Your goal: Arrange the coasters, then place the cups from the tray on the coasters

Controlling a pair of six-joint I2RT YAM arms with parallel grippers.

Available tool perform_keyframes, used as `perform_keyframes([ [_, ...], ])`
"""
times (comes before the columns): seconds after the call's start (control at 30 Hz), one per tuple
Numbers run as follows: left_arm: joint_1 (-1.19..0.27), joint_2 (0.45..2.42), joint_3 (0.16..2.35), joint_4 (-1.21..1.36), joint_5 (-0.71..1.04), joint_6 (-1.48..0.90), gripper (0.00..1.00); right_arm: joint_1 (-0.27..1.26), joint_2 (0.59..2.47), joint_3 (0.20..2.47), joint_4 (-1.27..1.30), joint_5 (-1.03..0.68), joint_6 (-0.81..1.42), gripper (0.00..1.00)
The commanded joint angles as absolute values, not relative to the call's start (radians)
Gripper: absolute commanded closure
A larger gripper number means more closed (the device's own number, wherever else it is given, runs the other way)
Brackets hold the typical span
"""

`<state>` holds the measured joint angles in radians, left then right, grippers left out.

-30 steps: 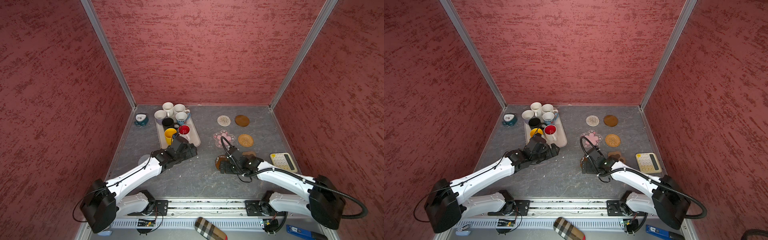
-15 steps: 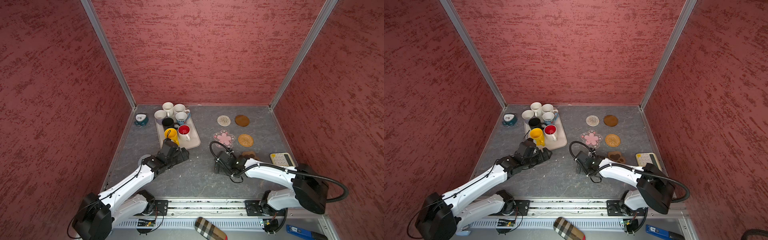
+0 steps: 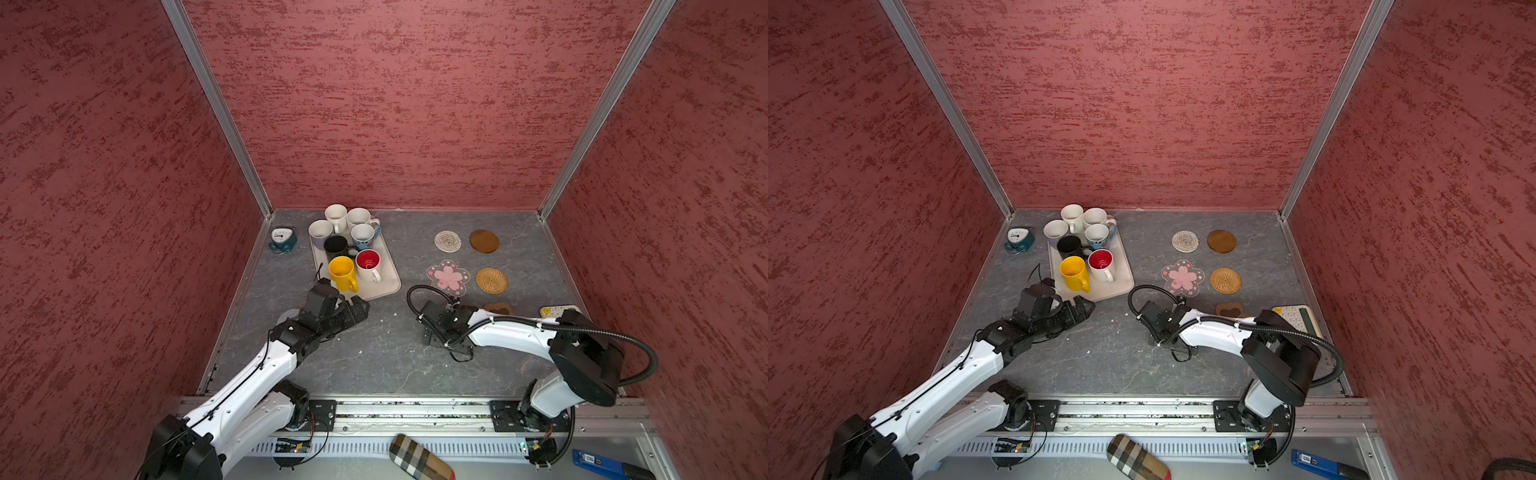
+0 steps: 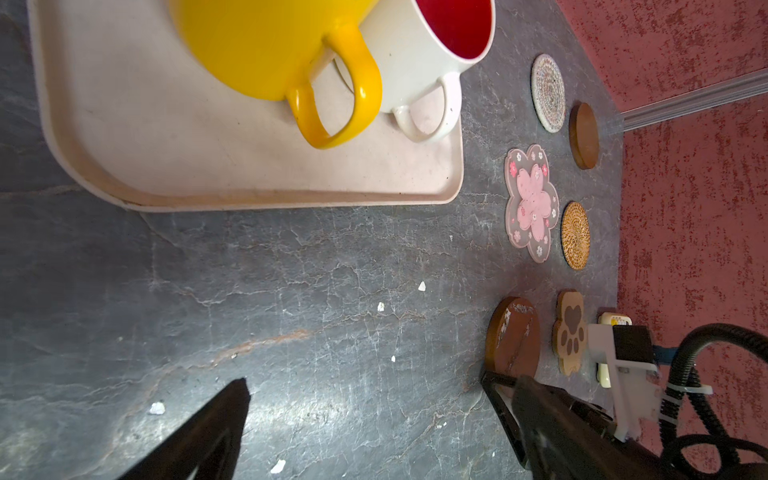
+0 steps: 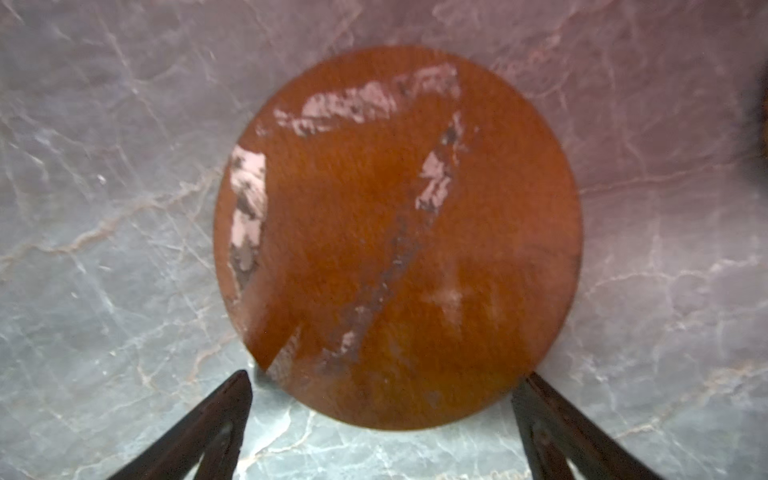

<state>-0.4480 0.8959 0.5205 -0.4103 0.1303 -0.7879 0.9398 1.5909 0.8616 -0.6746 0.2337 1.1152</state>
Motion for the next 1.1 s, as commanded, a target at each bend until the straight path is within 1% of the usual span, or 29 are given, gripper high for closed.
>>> perform_keyframes([
  [0.0,-0.436,0.896,0.512,-0.399,0.154,-0.763,0.01,0.937,1.603,0.905,-0.721,0.295,1.146,0.01],
  [0.53,-0.384,0.891,0.485,-0.383,0.190,-0.751,0.01,0.859,1.652,0.958,-0.769,0.334,1.064,0.01],
  [1.07,-0.330,0.872,0.485,-0.415,0.216,-0.737,0.01,0.788,1.679,0.985,-0.723,0.330,0.968,0.01],
])
